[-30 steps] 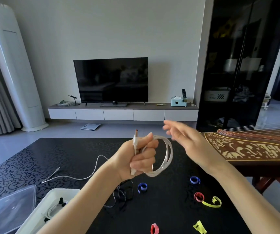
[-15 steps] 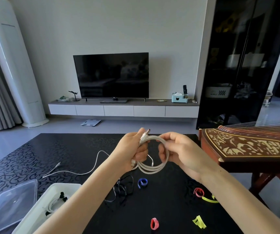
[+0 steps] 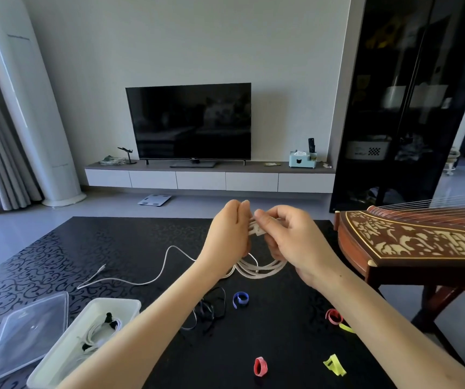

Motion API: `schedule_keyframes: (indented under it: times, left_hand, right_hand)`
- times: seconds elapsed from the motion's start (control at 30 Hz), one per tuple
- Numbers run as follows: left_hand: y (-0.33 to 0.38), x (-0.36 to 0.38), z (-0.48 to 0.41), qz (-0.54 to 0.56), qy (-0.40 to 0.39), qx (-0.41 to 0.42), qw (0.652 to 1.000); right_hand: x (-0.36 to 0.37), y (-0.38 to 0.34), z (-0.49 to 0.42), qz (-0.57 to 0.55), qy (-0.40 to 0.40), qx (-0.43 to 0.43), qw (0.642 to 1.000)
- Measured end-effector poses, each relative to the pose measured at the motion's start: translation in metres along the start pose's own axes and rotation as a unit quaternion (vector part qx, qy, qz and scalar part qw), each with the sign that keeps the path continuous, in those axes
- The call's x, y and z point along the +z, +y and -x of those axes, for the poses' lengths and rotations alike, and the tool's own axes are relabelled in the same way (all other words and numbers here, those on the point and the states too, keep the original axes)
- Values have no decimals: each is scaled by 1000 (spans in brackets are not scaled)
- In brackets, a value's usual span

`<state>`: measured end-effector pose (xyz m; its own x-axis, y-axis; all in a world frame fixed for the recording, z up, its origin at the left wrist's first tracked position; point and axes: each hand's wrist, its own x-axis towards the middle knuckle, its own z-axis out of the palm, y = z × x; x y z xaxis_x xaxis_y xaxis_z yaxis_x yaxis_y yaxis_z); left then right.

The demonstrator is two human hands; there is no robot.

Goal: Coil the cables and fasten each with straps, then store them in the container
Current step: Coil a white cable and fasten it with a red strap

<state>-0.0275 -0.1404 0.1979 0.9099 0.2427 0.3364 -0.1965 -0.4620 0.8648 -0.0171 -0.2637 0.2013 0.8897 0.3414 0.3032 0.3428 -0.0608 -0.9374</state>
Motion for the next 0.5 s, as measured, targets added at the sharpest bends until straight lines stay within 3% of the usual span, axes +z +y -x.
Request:
schedule_keyframes:
  times: [0.2,0.33,0.5]
  left_hand:
    - [-7,-13,7,178,-148,-23,972]
    - [-18,-19,11,206,-222,-35,952]
    - [-22,-21,12,207,-247,-40,946]
  right_hand:
    - [-7,0,-2,-61,-2,-1,998]
    - [-7,4,0,-65,-7,1,998]
    - [-6,7,0,-46,-14,-8,999]
